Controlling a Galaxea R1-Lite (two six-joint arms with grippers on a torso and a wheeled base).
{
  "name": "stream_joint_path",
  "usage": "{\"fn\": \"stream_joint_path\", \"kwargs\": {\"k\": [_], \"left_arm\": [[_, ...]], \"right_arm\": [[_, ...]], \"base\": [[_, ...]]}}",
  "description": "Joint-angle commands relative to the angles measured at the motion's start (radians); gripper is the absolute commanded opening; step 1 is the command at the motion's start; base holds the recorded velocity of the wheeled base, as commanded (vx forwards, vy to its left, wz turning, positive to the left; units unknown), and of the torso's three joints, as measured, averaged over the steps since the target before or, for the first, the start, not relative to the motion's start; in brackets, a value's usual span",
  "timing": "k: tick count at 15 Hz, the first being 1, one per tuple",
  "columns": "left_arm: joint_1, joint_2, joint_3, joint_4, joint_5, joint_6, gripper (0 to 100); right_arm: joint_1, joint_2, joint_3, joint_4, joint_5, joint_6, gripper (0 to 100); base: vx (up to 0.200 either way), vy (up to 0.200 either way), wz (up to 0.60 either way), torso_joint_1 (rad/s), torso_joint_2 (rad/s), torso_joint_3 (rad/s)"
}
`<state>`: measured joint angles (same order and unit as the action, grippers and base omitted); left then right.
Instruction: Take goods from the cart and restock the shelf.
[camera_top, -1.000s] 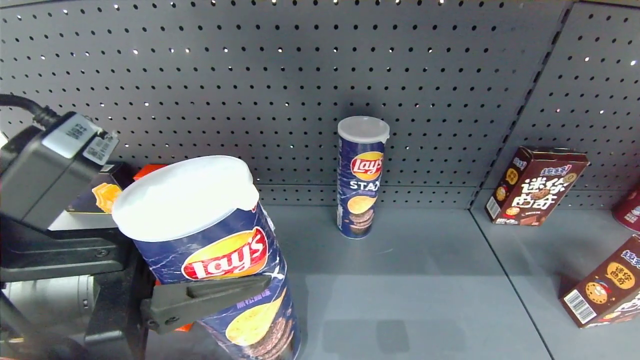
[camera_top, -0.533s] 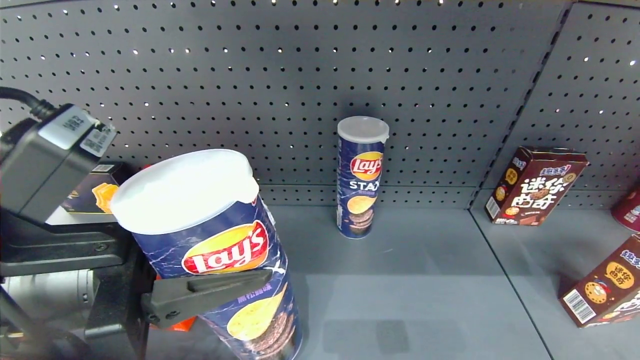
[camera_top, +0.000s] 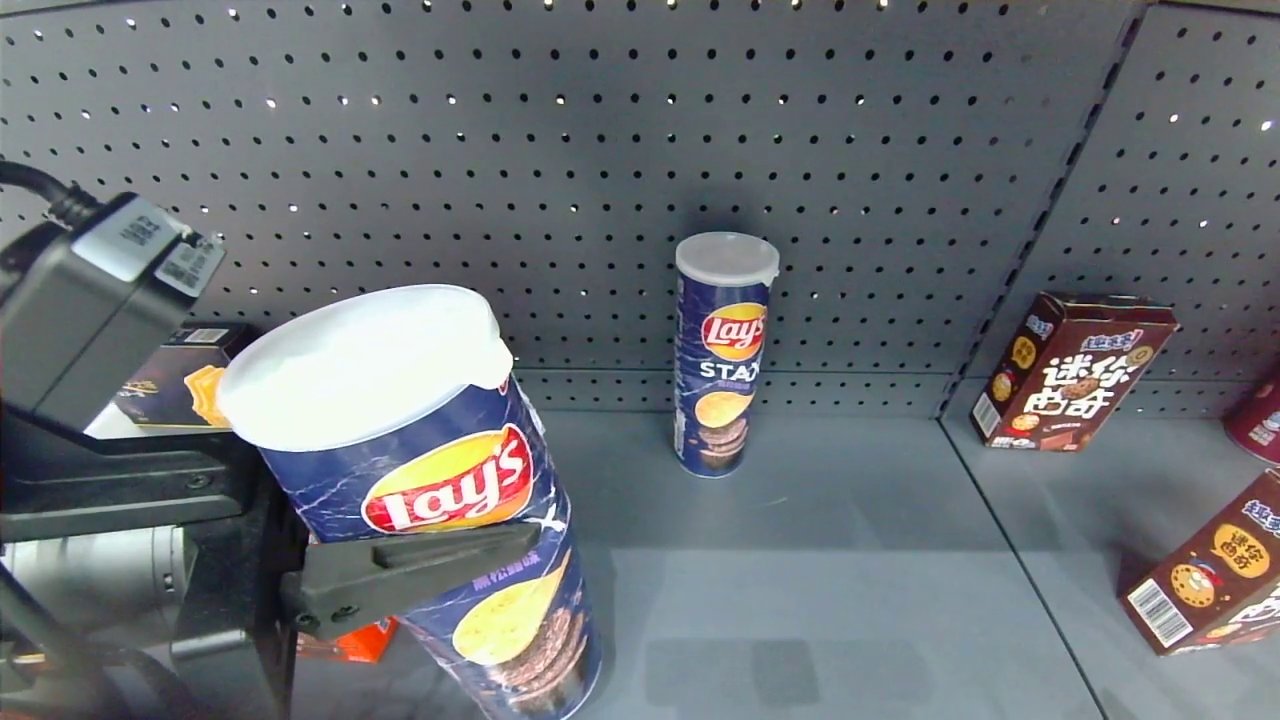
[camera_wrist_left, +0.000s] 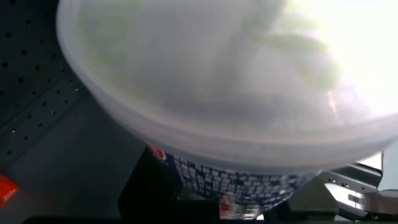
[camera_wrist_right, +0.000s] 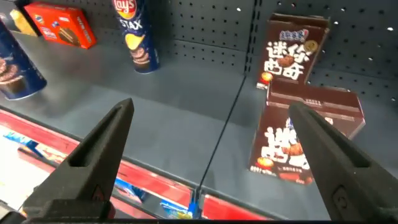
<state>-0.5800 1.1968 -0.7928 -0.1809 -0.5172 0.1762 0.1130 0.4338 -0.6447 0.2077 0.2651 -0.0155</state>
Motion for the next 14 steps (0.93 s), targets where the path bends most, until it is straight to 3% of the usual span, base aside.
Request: {"fn": "stream_joint_path", "kwargs": {"k": [1, 6, 14], "left_arm": [[0.000, 0.000, 0.000, 0.000, 0.016, 0.000, 0], [0.000, 0.001, 0.003, 0.001, 0.020, -0.001, 0], [0.000, 0.003, 0.006, 0.000, 0.020, -0.001, 0]], "right_arm": [[0.017, 0.108, -0.032, -0.004, 0.026, -0.004, 100], [0.114, 0.232, -0.161, 0.001, 0.029, -0.004, 100], [0.188, 0.313, -0.090, -0.103, 0.020, -0.078, 100]], "base": [[0.000, 0.000, 0.00, 0.000, 0.00, 0.000], [0.000, 0.000, 0.00, 0.000, 0.00, 0.000], [0.000, 0.000, 0.00, 0.000, 0.00, 0.000]]}}
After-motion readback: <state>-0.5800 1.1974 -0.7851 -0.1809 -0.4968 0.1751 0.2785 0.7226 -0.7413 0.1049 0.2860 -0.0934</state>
